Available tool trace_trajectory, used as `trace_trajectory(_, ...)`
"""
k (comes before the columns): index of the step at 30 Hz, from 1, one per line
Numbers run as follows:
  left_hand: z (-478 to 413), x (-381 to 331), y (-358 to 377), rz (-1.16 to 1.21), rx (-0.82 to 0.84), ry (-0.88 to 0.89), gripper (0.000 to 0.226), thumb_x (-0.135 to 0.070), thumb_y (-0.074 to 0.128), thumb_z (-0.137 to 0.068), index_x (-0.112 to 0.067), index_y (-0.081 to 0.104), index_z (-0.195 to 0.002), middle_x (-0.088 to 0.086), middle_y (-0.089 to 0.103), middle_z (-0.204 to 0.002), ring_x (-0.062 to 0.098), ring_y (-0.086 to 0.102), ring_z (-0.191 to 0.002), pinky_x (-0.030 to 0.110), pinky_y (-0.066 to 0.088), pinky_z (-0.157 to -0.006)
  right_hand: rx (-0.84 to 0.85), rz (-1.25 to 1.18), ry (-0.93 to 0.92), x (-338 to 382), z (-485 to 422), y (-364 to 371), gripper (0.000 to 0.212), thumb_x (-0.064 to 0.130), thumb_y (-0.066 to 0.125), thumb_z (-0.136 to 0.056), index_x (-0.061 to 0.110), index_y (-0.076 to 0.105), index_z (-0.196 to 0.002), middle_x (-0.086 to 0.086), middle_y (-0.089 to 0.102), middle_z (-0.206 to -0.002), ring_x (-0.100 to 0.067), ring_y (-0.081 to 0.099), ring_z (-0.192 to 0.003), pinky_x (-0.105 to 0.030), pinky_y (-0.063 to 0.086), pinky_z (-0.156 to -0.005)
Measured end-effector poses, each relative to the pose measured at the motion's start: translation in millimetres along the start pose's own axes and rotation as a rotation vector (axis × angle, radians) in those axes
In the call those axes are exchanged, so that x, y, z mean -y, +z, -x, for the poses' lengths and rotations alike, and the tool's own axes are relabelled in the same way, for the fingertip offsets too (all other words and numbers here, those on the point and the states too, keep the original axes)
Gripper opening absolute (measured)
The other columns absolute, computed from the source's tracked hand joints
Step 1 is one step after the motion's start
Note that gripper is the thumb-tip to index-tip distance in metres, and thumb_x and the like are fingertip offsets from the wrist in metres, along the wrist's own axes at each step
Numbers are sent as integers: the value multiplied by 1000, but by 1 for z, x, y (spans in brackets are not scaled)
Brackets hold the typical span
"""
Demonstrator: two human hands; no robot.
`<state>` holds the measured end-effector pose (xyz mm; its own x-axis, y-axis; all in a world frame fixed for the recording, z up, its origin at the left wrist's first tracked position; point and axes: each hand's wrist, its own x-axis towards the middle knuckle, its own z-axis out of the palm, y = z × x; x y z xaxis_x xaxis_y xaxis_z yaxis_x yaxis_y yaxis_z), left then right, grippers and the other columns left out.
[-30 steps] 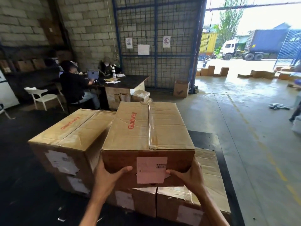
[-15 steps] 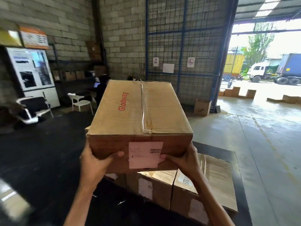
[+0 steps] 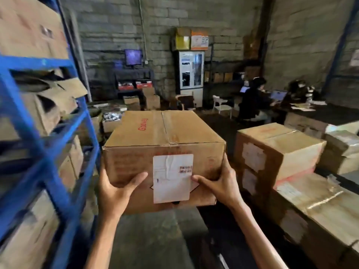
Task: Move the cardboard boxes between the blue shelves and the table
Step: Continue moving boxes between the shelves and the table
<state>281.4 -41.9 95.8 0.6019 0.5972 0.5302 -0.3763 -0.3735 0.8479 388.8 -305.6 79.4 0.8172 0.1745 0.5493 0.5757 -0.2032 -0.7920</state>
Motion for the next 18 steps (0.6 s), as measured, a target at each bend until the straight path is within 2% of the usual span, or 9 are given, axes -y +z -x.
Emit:
trace_trajectory(3, 6, 3, -66, -100, -139, -32, 102, -56, 94, -47, -21, 54, -134, -10, 71, -115, 6, 69, -106, 21, 53, -92, 138, -87, -12, 11, -1, 62, 121, 60, 89, -59, 23, 29, -157, 18, 62, -130, 8, 57, -119, -19, 52, -98)
trace_trajectory(5, 16, -1, -102, -157, -232, -60, 100, -59, 89, -44, -27, 54, -132, -12, 72, -113, 2, 68, -103, 34, 55, -92, 220, -158, -33, 18, -2, 98, 120, 59, 91, -59, 22, 30, -156, 16, 63, -130, 4, 59, -119, -25, 52, -100)
trace_trajectory(7, 25, -9, -130, -214, -331, -86, 92, -62, 87, -43, -38, 54, -125, -18, 72, -105, -6, 66, -96, 36, 55, -85, 306, -233, -62, 28, -4, 133, 114, 53, 94, -61, 24, 33, -153, 14, 65, -130, -1, 61, -119, -35, 54, -101)
trace_trajectory(8, 29, -13, -141, -246, -373, -80, 86, -62, 87, -44, -44, 53, -121, -22, 71, -104, -8, 65, -94, 34, 54, -82, 342, -267, -92, 34, -7, 149, 111, 48, 94, -62, 25, 33, -152, 16, 64, -129, -1, 61, -119, -35, 54, -101)
trace_trajectory(10, 33, -24, -158, -292, -447, -57, 81, -60, 87, -48, -49, 52, -120, -23, 71, -106, -6, 66, -95, 32, 54, -80, 407, -332, -156, 44, -15, 179, 115, 42, 92, -65, 27, 25, -157, 21, 63, -131, 0, 60, -121, -31, 52, -102)
trace_trajectory(14, 38, -43, -180, -375, -638, -16, 93, -51, 90, -52, -38, 51, -135, -14, 72, -113, 6, 68, -105, 40, 58, -86, 560, -458, -252, 69, -31, 229, 130, 42, 88, -68, 44, -5, -160, 11, 57, -146, -5, 56, -130, -30, 44, -107)
trace_trajectory(16, 39, -49, -191, -453, -730, -6, 101, -53, 90, -51, -40, 47, -141, -14, 69, -119, 7, 67, -110, 45, 58, -89, 628, -515, -269, 79, -38, 253, 131, 43, 87, -68, 46, -7, -159, 12, 55, -146, 0, 55, -128, -21, 44, -105)
trace_trajectory(18, 41, -53, -202, -516, -806, -7, 109, -56, 90, -49, -39, 43, -146, -14, 68, -123, 10, 66, -113, 48, 58, -91, 693, -570, -295, 84, -43, 277, 130, 42, 90, -67, 44, -1, -159, 19, 56, -141, 10, 56, -122, -7, 43, -98)
